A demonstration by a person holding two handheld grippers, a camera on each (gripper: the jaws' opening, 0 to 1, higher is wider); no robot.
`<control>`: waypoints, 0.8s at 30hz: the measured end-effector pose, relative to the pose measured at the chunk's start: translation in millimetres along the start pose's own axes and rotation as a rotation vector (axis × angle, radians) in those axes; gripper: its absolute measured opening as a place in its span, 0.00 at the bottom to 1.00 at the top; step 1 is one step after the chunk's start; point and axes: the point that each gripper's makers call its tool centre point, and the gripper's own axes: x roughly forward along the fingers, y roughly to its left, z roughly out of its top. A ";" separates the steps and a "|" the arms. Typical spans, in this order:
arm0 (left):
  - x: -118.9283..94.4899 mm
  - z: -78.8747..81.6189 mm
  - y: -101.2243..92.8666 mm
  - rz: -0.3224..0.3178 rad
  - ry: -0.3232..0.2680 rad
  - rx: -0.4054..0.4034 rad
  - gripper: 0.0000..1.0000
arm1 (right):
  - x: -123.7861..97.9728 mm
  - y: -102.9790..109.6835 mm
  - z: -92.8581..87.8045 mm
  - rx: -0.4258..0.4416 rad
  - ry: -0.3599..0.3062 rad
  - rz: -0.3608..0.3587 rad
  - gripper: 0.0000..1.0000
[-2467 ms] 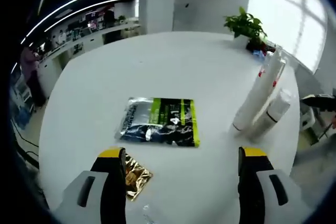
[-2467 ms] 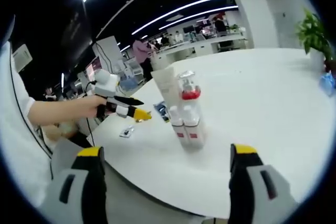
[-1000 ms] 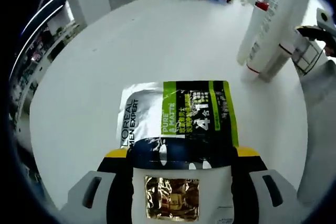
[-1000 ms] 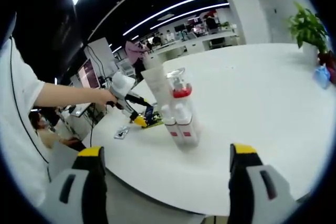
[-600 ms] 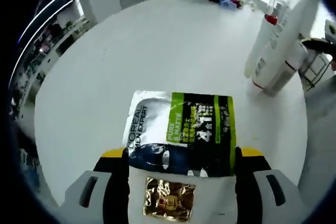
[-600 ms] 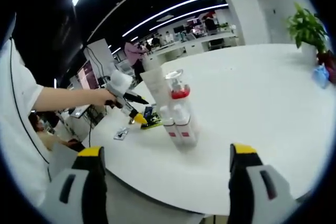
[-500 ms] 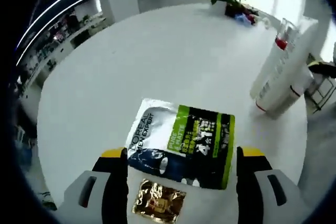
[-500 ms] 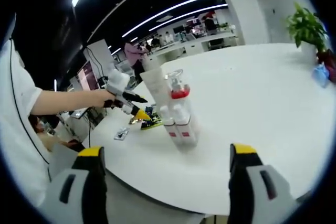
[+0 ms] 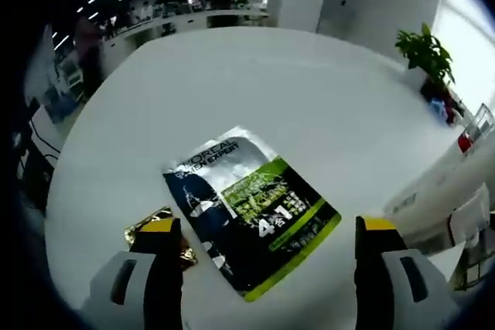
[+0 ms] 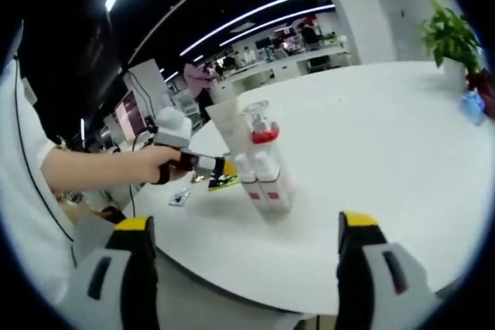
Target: Arrange the skincare products in the storage area until every visible bottle or jar stands upright without overlapping.
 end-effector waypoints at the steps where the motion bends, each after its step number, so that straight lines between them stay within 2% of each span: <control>1: 0.8 0.4 -0.8 0.004 -0.003 -0.001 0.92 | -0.3 -0.7 -0.3 0.003 -0.001 -0.002 0.98; 9: 13.4 2.0 0.5 0.043 0.011 -0.079 0.93 | 2.0 -0.9 -1.9 0.015 0.001 -0.001 0.98; 15: 18.6 6.6 -1.8 0.066 0.025 -0.050 0.96 | 3.6 -2.7 -1.8 0.021 0.003 -0.004 0.98; 19: 20.9 3.6 0.1 0.095 0.057 0.011 0.95 | 4.9 -3.9 -1.0 0.020 0.005 -0.007 0.98; 24: 30.5 11.0 4.1 0.112 0.058 0.016 0.96 | 6.9 -3.3 -0.5 0.018 0.009 -0.003 0.98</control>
